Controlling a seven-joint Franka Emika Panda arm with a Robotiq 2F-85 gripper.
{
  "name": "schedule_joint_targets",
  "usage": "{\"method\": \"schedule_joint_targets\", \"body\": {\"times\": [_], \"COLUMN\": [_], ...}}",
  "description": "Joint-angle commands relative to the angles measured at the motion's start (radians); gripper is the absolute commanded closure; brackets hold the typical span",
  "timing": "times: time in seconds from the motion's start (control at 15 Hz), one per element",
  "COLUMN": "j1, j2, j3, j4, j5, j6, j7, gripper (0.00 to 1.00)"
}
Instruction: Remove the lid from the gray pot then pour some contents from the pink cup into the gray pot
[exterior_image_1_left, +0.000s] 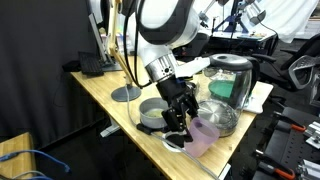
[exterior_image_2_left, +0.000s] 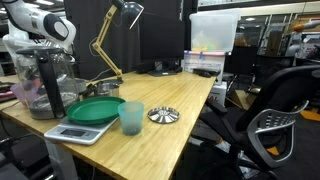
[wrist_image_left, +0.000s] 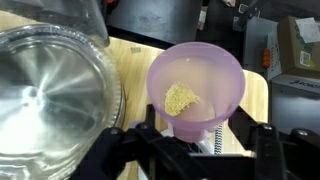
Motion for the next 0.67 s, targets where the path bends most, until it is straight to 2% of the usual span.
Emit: {"method": "schedule_joint_targets", "body": {"times": [0.0,0.27,0.4,0.47,0.6], "j1": [-0.012,-0.011,-0.004,-0.003,0.0], "j2": [0.025,0.035,0.033,0.025,0.025], "j3": [-0.006,-0.01,0.004,-0.006,0.002], "j4": [0.025,0.047,0.057,0.051,0.057], "j5": [0.019,0.0,-0.04,-0.015,-0.026], "j6": [-0.006,0.033,0.09,0.046,0.069], "j7": [-0.002,-0.031,-0.122,-0.047,-0.083], "gripper": [0.0,0.0,0.0,0.0,0.0]}}
